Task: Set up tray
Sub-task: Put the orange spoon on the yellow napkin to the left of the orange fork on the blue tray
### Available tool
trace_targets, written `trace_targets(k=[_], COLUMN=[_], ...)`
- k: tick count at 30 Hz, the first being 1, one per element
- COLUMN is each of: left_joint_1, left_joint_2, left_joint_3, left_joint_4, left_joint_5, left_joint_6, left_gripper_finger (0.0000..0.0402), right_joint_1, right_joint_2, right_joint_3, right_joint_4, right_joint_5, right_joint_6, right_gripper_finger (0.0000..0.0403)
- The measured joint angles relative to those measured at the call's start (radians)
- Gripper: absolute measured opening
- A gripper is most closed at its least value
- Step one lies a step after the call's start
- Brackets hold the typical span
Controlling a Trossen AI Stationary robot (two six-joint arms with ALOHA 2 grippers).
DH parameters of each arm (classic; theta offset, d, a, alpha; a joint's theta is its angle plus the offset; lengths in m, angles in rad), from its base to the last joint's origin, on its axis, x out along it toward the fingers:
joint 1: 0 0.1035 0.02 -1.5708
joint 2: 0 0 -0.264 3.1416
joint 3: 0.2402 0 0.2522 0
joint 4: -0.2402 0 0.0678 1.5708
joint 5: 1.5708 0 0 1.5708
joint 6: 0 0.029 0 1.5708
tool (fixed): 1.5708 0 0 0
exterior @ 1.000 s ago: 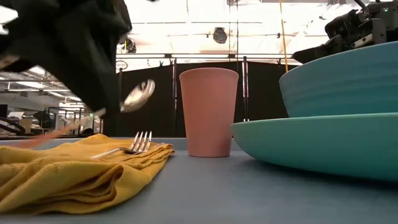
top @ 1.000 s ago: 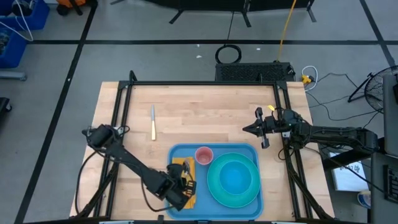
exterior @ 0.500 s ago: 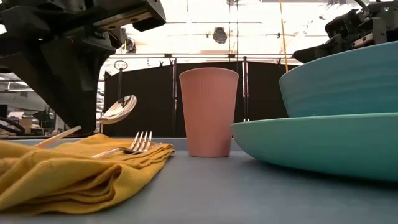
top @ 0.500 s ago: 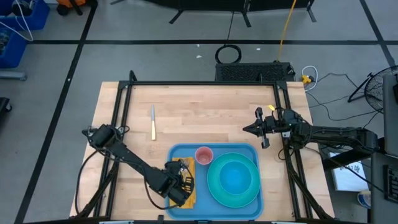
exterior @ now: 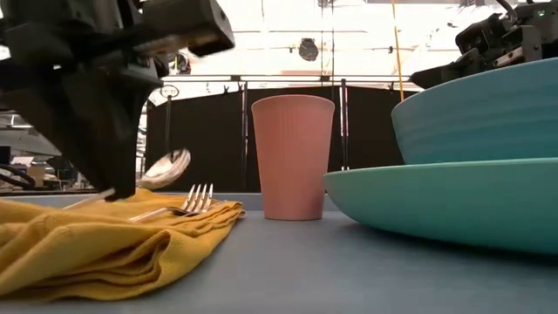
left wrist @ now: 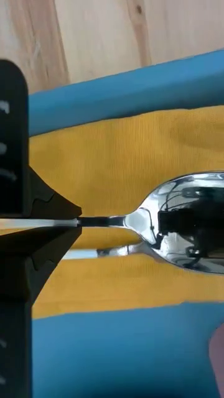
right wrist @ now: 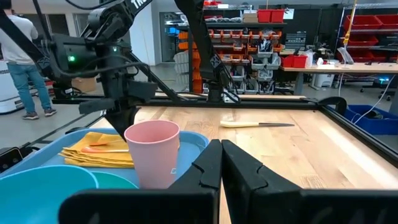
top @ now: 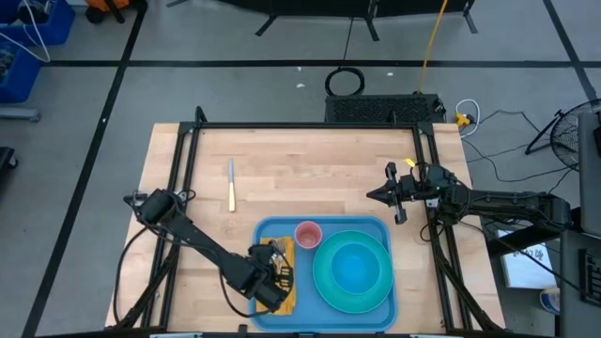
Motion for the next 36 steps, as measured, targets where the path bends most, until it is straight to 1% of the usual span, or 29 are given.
trace_targets(k=[9, 14, 17, 23, 27, 36], left_joint_1=[0.006, 0.008, 0.007, 0.008, 0.008, 0.015], left_joint_2=[0.048, 0.049, 0.049, 0.049, 0.049, 0.048], left_joint_3=[0.001, 0.001, 0.001, 0.000, 0.000, 0.000], left_joint_4=[0.032, 0.027, 0.020, 0.021, 0.038, 0.040], left_joint_5=[0.058, 0.039, 0.032, 0.009, 0.017, 0.025], left_joint_6=[-0.002, -0.011, -0.012, -0.039, -0.040, 0.047], left_gripper_finger=[0.0011, 0.0054, 0.0069, 0.0074, 0.0075, 0.0076], right_joint_1=[0.000, 0.000, 0.000, 0.000, 0.000, 0.000], right_joint_2=[0.000, 0.000, 0.000, 0.000, 0.000, 0.000], right_joint_3=[0.000, 0.000, 0.000, 0.000, 0.000, 0.000], right_joint_4=[-0.007, -0.007, -0.007, -0.007, -0.007, -0.007], right_joint_5=[0.000, 0.001, 0.001, 0.001, 0.001, 0.001], right_joint_6=[0.000, 0.000, 0.000, 0.000, 0.000, 0.000], right_gripper_finger=[0.0000, 0.0000, 0.0000, 0.0000, 0.0000, 0.0000])
